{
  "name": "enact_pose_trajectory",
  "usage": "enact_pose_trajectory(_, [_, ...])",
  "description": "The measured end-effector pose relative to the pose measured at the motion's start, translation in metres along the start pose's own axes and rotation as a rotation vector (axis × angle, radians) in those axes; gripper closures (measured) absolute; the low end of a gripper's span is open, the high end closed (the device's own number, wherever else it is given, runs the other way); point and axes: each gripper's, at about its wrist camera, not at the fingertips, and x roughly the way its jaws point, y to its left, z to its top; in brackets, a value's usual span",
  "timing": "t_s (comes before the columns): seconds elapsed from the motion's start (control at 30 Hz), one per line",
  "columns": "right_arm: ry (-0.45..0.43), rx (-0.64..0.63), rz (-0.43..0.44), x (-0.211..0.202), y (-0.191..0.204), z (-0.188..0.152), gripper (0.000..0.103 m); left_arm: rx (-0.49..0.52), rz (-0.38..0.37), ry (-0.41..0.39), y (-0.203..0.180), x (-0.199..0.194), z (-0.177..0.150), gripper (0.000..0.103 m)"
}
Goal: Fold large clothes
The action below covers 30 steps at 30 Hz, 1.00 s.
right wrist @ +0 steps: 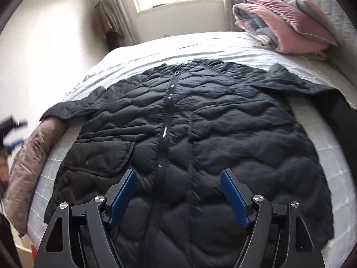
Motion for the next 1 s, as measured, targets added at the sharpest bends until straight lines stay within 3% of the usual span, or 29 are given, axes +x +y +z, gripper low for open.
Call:
enact_pose_trajectory(0.1, [0.003, 0.008, 0.014, 0.025, -0.002, -0.007, 0.024, -0.040, 0.024, 0.009, 0.005, 0.036, 0.039, 0.026])
enact_pose_trajectory(0.2, [0.092, 0.057, -0.005, 0.045, -0.007, -0.016, 0.024, -0.089, 0.108, 0.040, 0.012, 0.087, 0.069, 0.026])
enact_pose_trajectory(0.3, [0.079, 0.068, 0.011, 0.039, -0.015, -0.020, 0.024, -0.181, 0.175, 0.113, 0.023, 0.126, 0.067, 0.026])
enact_pose_trajectory(0.37, [0.055, 0.046, -0.019, 0.032, -0.021, -0.020, 0.024, -0.194, 0.192, 0.086, 0.023, 0.136, 0.065, 0.026])
enact_pose_trajectory(0.43, [0.050, 0.045, -0.040, 0.030, -0.028, -0.019, 0.024, -0.157, 0.233, 0.050, 0.015, 0.138, 0.066, 0.028])
enact_pose_trajectory(0.5, [0.074, 0.076, -0.028, 0.035, -0.035, -0.020, 0.024, -0.136, 0.269, 0.042, 0.011, 0.140, 0.069, 0.050])
enact_pose_trajectory(0.53, [0.087, 0.091, -0.014, 0.037, -0.038, -0.020, 0.024, -0.138, 0.287, 0.039, 0.012, 0.142, 0.069, 0.084])
enact_pose_trajectory(0.57, [0.100, 0.108, -0.001, 0.039, -0.041, -0.021, 0.024, -0.152, 0.277, 0.034, 0.014, 0.141, 0.068, 0.098])
enact_pose_trajectory(0.73, [0.093, 0.103, -0.001, 0.034, -0.041, -0.021, 0.024, -0.131, 0.269, -0.110, 0.002, 0.111, 0.067, 0.099])
enact_pose_trajectory(0.83, [0.096, 0.113, 0.008, 0.034, -0.042, -0.021, 0.024, -0.106, 0.218, -0.188, -0.008, 0.081, 0.075, 0.100])
enact_pose_trajectory(1.0, [0.095, 0.156, 0.011, 0.033, -0.055, -0.019, 0.024, -0.027, 0.216, -0.252, -0.034, 0.048, 0.082, 0.100])
